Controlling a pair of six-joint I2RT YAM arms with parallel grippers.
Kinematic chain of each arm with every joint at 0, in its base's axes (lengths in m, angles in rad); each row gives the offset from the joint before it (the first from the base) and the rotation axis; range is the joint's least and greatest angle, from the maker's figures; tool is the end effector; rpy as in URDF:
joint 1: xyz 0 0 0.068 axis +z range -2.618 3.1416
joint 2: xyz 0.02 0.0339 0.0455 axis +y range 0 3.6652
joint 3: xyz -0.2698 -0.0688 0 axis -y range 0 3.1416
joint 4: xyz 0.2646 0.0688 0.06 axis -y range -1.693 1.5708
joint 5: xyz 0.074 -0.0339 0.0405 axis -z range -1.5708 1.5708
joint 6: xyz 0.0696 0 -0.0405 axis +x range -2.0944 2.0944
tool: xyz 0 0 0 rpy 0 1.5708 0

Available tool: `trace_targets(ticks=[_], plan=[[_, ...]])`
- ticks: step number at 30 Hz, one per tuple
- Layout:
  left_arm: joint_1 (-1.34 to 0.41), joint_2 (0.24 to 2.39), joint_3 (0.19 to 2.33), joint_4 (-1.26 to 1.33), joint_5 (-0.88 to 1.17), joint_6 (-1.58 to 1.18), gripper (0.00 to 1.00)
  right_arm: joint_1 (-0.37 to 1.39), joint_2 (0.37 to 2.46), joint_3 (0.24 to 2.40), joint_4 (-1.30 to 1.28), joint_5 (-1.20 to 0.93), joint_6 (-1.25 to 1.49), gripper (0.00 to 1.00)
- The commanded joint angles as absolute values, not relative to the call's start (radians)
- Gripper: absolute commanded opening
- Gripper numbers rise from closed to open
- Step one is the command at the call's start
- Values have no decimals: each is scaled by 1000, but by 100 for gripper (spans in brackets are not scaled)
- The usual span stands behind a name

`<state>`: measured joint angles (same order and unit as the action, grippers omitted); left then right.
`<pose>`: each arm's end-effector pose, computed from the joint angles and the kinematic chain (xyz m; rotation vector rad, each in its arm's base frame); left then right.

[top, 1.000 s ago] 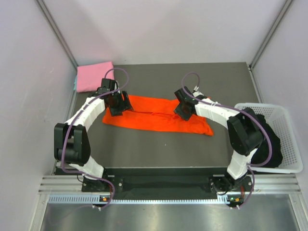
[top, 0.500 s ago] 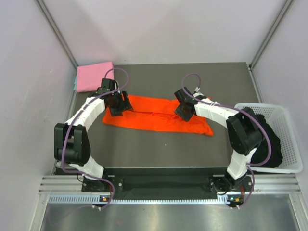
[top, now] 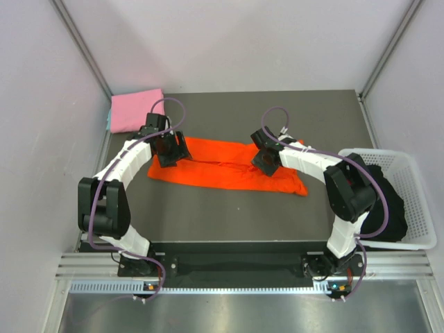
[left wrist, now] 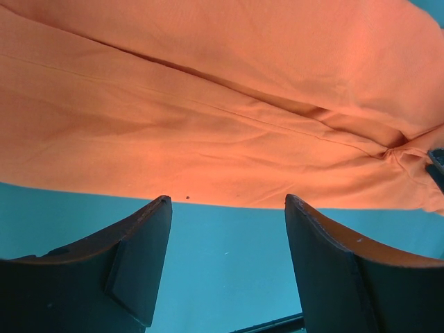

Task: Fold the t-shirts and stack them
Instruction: Fold the tshirt

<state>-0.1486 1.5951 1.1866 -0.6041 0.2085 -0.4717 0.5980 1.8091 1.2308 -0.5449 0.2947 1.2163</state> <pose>0.3623 -0.0688 0.2127 -0.3452 2.6083 -0.4920 0.3411 0.2079 0.1545 0.8844 2.4771 0.2310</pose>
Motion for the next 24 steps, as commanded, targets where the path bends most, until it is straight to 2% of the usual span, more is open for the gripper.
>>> trace_targets(ticks=[1, 9, 15, 19, 22, 24], plan=[[-146, 1589, 1193, -578, 199, -457, 71, 597, 1821, 1258, -577, 330, 1233, 45], [-147, 1595, 1198, -577, 207, -459, 70, 594, 1807, 1227, -543, 348, 1235, 44], [-146, 1597, 1197, -578, 206, -456, 70, 583, 1812, 1253, -503, 376, 1178, 30], [-147, 1601, 1203, -586, 201, -453, 69, 583, 1818, 1281, -482, 396, 1129, 9], [-146, 1601, 1206, -584, 198, -451, 69, 584, 1831, 1310, -454, 399, 1065, 7], [-146, 1605, 1207, -584, 201, -453, 69, 583, 1862, 1366, -472, 387, 1034, 10]])
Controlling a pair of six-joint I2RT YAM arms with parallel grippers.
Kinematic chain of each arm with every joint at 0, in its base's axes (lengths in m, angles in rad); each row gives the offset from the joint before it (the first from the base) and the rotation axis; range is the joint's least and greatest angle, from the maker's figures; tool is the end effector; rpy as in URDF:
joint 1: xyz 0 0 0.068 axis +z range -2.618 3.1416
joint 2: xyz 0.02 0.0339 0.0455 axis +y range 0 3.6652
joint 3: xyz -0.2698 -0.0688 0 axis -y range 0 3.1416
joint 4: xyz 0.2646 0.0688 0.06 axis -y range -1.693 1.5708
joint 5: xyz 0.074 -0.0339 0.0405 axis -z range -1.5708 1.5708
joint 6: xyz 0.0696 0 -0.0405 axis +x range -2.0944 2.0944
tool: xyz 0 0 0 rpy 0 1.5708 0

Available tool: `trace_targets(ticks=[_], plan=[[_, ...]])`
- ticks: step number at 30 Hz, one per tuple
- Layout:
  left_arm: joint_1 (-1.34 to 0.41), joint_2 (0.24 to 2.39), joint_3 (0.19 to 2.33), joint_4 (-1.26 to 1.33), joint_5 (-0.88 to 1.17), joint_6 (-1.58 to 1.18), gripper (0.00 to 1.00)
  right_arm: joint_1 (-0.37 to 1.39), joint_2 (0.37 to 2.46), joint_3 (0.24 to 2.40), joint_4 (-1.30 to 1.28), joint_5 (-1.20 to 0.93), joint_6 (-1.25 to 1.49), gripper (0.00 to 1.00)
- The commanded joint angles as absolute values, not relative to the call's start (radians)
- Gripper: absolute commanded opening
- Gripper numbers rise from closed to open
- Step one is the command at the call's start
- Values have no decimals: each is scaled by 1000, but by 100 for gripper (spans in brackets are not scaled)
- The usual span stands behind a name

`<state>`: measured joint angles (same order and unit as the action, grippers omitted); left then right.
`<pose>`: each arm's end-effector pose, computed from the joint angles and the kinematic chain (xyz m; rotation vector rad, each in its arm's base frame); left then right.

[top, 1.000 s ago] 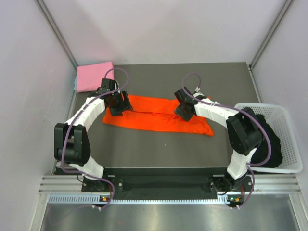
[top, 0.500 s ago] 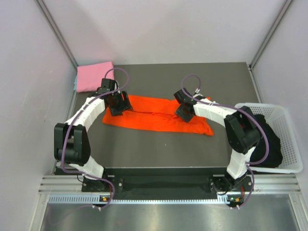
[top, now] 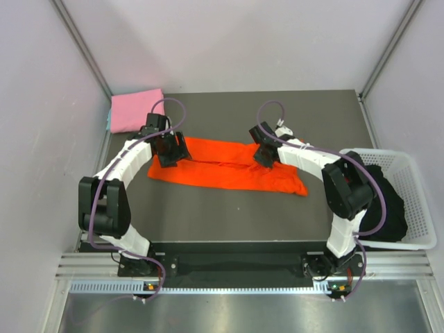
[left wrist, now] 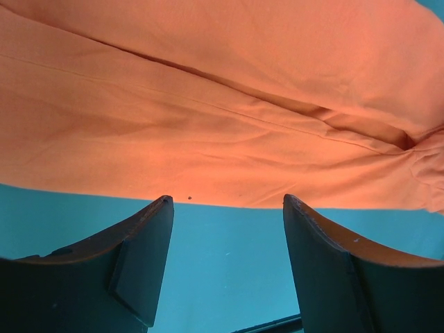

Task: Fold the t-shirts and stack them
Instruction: Fold the tshirt

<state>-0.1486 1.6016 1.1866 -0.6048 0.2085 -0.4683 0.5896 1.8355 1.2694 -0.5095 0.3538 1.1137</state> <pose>0.3628 -0.0689 0.2103 -0.3427 2.6155 -0.4891 0.3561 0.2092 0.1601 0.7718 2.4327 0.1847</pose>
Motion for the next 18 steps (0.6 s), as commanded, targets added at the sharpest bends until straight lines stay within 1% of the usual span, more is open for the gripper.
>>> trace_targets(ticks=[1, 2, 3, 4, 6, 18], plan=[[-146, 1606, 1209, -586, 202, -454, 69, 584, 1877, 1385, -488, 384, 1017, 16], [-146, 1608, 1209, -583, 204, -454, 69, 584, 1894, 1400, -508, 382, 1012, 17], [-146, 1608, 1209, -583, 206, -456, 69, 586, 1898, 1404, -500, 377, 1003, 14], [-146, 1609, 1209, -583, 204, -454, 69, 587, 1899, 1398, -486, 371, 990, 8], [-147, 1611, 1207, -584, 204, -454, 69, 595, 1891, 1375, -442, 365, 977, 0], [-146, 1618, 1206, -584, 203, -456, 69, 658, 1953, 1430, -407, 388, 747, 0]])
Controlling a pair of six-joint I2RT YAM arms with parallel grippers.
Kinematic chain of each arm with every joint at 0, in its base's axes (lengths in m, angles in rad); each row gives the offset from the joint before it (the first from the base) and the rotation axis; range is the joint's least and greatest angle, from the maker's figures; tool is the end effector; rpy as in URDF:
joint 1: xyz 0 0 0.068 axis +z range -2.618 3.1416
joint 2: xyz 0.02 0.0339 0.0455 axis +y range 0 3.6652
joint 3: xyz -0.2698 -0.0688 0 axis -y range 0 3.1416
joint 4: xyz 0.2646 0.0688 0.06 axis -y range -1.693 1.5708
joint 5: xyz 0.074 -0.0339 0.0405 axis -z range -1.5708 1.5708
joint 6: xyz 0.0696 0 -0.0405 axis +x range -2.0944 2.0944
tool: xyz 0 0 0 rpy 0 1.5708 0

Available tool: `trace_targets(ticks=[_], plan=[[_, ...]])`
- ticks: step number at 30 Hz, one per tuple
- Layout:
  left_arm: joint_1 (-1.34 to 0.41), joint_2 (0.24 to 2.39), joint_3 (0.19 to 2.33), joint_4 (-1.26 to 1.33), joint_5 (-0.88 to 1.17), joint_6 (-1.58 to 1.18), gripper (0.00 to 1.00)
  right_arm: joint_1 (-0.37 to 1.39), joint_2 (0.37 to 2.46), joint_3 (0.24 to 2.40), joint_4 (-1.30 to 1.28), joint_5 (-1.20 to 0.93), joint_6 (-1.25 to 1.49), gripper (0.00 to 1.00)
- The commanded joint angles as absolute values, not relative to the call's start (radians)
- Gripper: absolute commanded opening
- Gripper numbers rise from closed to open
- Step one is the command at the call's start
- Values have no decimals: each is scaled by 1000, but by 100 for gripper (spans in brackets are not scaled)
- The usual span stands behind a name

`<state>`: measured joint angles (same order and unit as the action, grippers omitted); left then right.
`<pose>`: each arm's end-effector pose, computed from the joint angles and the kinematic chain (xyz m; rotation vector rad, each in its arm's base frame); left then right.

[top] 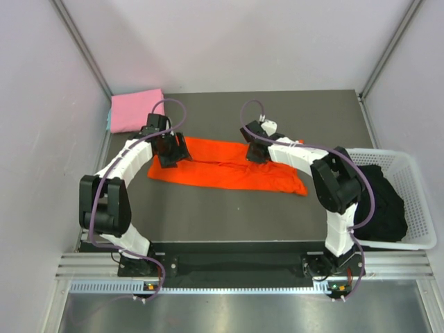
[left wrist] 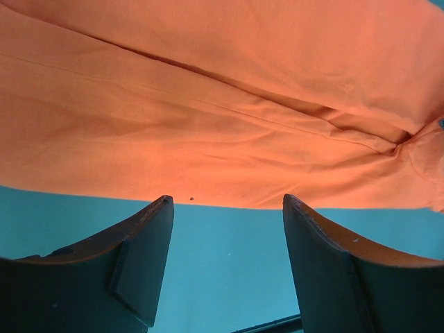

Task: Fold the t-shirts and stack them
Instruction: Fold the tshirt

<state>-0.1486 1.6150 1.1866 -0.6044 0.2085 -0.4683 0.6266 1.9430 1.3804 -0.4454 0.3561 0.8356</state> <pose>0.3641 -0.0691 0.2057 -0.3463 2.6282 -0.4859 0.3773 0.2432 0.1567 0.3883 2.4616 0.1469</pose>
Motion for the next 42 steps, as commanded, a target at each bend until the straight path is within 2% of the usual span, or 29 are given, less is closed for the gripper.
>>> trace_targets(ticks=[1, 11, 23, 24, 27, 28, 31, 34, 36, 40, 42], plan=[[-146, 1620, 1206, -583, 201, -456, 69, 661, 1954, 1428, -396, 391, 727, 0], [-147, 1628, 1204, -584, 192, -457, 69, 689, 1979, 1442, -377, 459, 664, 0], [-163, 1651, 1209, -581, 170, -460, 69, 713, 1985, 1402, -238, 427, 525, 1], [-164, 1652, 1210, -583, 167, -462, 69, 716, 1986, 1402, -232, 413, 508, 4], [-173, 1652, 1224, -589, 185, -457, 69, 712, 1974, 1407, -236, 315, 454, 26], [-181, 1649, 1233, -586, 199, -457, 70, 706, 1958, 1401, -238, 283, 427, 41], [-210, 1637, 1268, -574, 219, -457, 71, 657, 1844, 1374, -242, 104, 394, 52], [-265, 1650, 1327, -554, 251, -466, 69, 580, 1769, 1370, -285, -47, 365, 58], [-322, 1681, 1365, -516, 282, -474, 68, 497, 1750, 1379, -334, -124, 353, 56], [-425, 1752, 1407, -430, 350, -506, 55, 359, 1769, 1381, -402, -274, 327, 43], [-465, 1813, 1437, -396, 390, -508, 53, 279, 1796, 1387, -437, -346, 304, 37]])
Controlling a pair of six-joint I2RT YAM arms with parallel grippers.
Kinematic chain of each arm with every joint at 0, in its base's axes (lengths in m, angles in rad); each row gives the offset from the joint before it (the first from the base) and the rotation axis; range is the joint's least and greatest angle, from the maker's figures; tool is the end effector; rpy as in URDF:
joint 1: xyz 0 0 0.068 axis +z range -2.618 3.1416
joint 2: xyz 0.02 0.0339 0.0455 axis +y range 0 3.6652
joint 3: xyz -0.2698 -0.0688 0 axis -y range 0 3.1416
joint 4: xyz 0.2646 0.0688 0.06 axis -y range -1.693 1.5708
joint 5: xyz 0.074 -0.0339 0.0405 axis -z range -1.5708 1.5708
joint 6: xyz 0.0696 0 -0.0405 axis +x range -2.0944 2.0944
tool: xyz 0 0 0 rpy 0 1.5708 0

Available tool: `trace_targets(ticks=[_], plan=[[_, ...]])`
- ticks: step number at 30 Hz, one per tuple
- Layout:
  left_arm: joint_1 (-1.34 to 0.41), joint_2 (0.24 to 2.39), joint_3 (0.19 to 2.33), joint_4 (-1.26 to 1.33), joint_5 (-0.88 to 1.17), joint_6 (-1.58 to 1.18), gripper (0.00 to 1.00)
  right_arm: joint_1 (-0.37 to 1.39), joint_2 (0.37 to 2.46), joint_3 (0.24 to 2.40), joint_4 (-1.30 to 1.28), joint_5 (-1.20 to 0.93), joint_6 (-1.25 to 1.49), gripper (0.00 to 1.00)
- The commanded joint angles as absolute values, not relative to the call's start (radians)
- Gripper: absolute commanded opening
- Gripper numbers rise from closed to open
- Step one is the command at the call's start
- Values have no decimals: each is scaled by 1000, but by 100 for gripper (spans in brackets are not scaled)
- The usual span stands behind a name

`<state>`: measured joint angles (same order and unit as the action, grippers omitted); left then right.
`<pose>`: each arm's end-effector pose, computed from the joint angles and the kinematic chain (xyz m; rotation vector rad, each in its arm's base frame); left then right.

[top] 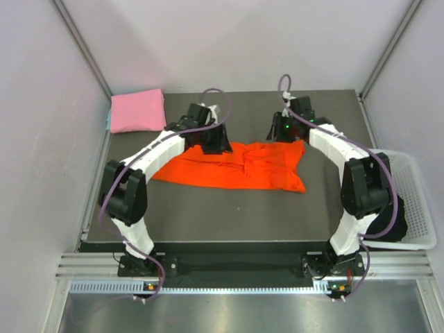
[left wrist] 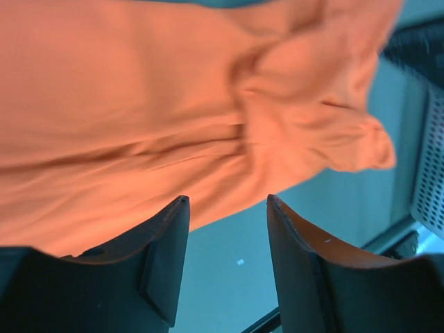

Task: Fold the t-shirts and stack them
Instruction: Fold the tshirt

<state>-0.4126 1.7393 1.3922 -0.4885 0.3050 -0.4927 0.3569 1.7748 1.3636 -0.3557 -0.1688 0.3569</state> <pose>0.3843 -0.1910 0.2418 0.0478 2.5056 -0.7671 0.4118 0.1660 0.2280 -0.0859 2.3890 0.5442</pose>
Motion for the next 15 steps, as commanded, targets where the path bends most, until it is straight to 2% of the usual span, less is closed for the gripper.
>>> trace_targets(ticks=[1, 7, 15], plan=[[-472, 1837, 1451, -391, 400, -514, 52, 255, 1827, 1406, -457, -395, 295, 37], [-502, 2026, 1575, -353, 463, -520, 52, 137, 1919, 1463, -508, -431, 252, 43], [-517, 2196, 1697, -318, 492, -494, 61, 87, 2023, 1528, -500, -512, 199, 43]])
